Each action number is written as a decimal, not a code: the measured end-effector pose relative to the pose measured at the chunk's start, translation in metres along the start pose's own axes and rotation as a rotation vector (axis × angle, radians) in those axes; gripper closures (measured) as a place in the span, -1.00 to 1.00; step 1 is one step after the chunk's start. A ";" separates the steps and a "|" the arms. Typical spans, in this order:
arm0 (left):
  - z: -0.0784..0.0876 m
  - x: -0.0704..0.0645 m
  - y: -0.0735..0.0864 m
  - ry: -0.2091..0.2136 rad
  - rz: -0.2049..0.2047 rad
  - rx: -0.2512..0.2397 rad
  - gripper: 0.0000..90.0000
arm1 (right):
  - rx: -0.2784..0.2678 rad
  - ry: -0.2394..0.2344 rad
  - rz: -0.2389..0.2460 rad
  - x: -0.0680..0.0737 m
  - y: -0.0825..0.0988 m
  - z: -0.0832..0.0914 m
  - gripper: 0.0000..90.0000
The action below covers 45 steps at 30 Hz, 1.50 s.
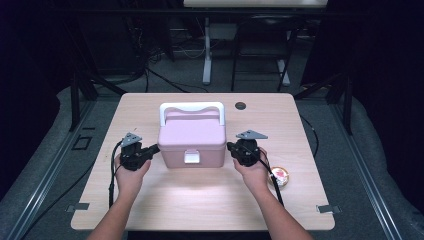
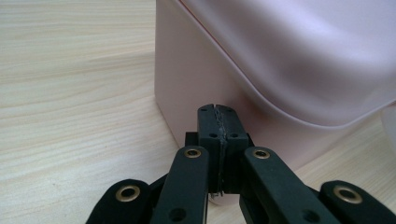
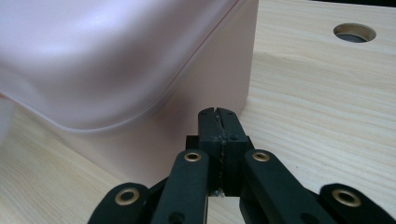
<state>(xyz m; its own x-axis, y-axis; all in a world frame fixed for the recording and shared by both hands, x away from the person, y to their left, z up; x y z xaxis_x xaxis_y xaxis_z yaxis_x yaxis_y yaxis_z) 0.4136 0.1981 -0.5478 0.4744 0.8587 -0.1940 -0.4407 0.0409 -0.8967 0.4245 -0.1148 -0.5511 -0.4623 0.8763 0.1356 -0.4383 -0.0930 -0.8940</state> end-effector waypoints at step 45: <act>0.018 -0.042 0.015 0.043 -0.023 0.060 1.00 | 0.063 0.036 0.005 0.002 0.019 0.038 1.00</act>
<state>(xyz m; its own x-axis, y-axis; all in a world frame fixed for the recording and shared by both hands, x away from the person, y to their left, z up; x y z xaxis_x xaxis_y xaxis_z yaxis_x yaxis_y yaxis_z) 0.3736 0.1718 -0.5457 0.5169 0.8343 -0.1918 -0.4738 0.0922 -0.8758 0.3856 -0.1328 -0.5517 -0.4368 0.8922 0.1148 -0.4845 -0.1258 -0.8657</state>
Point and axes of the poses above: each handheld gripper's, and its own axes: z roughly backward along the jaws, y roughly out of its underside, x roughly to its left, the point moved 5 cm from there along -z, roughly forward along the jaws, and after that the axes turned 7 degrees about -x, right-handed, at the moved point
